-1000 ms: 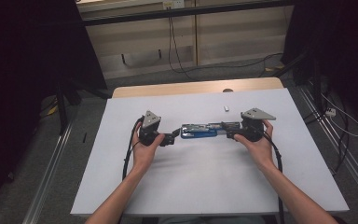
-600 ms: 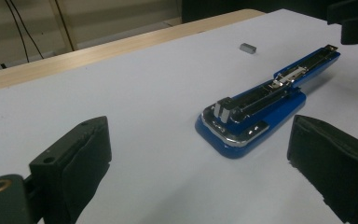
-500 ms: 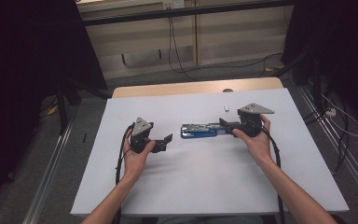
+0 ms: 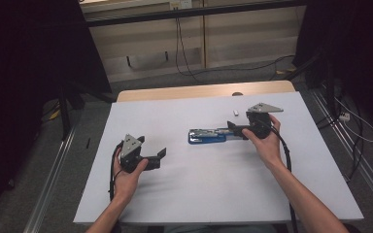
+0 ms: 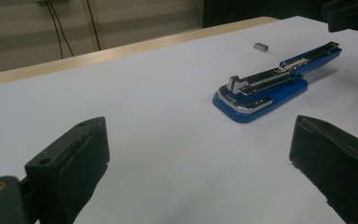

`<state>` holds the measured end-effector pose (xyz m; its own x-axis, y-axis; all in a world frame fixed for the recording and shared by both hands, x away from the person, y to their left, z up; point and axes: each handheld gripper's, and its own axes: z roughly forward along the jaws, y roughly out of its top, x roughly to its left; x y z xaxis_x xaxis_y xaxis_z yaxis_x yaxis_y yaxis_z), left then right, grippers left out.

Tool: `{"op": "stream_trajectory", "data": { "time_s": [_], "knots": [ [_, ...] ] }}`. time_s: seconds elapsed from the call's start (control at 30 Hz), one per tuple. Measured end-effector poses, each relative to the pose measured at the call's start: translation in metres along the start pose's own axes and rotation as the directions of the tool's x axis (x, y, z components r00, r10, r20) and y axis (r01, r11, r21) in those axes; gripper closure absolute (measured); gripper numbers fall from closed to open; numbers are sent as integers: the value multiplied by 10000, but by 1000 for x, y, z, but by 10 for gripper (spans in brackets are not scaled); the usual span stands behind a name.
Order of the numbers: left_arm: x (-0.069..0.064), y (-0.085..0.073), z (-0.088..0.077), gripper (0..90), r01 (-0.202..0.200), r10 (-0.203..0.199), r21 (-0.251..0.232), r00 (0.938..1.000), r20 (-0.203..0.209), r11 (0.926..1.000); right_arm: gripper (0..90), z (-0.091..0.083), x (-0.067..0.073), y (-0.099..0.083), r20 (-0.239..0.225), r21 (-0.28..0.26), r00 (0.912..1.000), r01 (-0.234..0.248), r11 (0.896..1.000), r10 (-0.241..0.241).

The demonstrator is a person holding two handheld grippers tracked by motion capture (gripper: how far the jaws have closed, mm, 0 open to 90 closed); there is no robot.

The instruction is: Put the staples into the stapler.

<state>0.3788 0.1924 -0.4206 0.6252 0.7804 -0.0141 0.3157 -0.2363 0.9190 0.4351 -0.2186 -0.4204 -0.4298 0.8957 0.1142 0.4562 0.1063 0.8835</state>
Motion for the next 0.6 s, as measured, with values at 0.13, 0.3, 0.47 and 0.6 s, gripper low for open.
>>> {"op": "stream_trajectory", "data": {
  "time_s": [0.13, 0.3, 0.47, 0.6],
  "knots": [
    [-3, -7, -10, 49, 487, -486, -62, 9987, 118, 9988, 114, 7, -1, 5, -72, 113, 10000, 5, 9999, -4],
    [-7, -13, -23, 50, 137, -137, -51, 9999, -79, 9999, 116, 17, -2, 11, -126, 346, 9999, -28, 9994, 32],
    [-11, -19, -35, 49, 59, -59, 21, 9999, 104, 10000, 115, 23, -10, 19, 25, 581, 10000, -82, 9983, 81],
    [-16, -22, -43, 49, -54, 51, 98, 9997, 225, 9999, 111, 27, -19, 23, 167, 763, 9998, -85, 9970, 72]
  ]
}}
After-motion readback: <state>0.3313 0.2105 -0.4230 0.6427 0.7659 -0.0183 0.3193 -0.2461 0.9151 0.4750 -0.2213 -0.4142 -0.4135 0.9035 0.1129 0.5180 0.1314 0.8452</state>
